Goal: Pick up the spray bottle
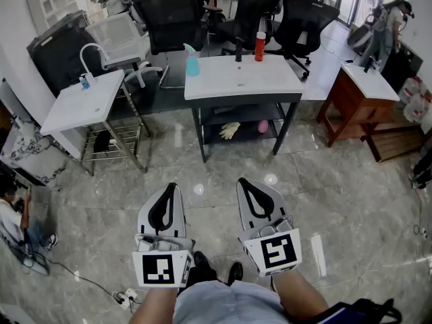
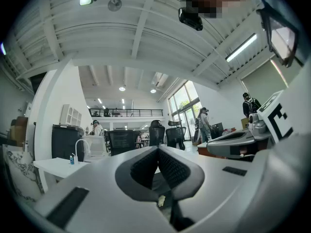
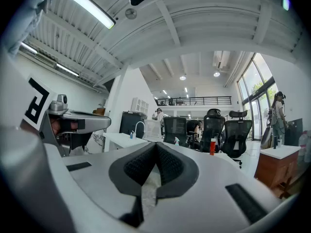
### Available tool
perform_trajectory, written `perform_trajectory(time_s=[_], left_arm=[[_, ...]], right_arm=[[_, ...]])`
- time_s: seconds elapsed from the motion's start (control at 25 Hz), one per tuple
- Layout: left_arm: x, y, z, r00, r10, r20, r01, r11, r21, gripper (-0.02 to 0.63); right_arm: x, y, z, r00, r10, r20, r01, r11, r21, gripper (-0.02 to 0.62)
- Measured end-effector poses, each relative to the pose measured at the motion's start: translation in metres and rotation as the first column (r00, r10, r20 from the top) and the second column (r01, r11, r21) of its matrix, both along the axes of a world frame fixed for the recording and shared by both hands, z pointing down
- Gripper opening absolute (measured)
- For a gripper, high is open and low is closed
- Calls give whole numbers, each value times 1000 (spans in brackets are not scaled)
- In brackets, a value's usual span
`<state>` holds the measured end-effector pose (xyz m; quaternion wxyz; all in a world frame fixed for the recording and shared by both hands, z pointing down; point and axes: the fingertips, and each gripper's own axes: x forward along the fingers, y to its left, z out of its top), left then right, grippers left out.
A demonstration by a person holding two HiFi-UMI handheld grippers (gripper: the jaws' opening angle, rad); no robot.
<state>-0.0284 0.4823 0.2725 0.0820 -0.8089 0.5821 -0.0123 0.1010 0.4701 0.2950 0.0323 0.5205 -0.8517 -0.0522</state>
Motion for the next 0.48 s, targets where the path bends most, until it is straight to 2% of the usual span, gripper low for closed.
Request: perform_trajectory(time_s=[0.12, 0.24, 0.48], left_arm=[[-1, 2, 0, 1000, -6, 4, 6, 1000, 0, 17], [-1, 6, 1, 1000, -14, 6, 14, 1000, -2, 18], [-5, 14, 7, 999, -52, 4, 52, 999, -10, 18]], right_arm=[[0, 2, -1, 1000, -5, 4, 5, 1000, 3, 12], [0, 8, 5, 999, -30, 16, 30, 999, -39, 14], [10, 8, 11, 999, -20, 25, 21, 998, -54, 37]])
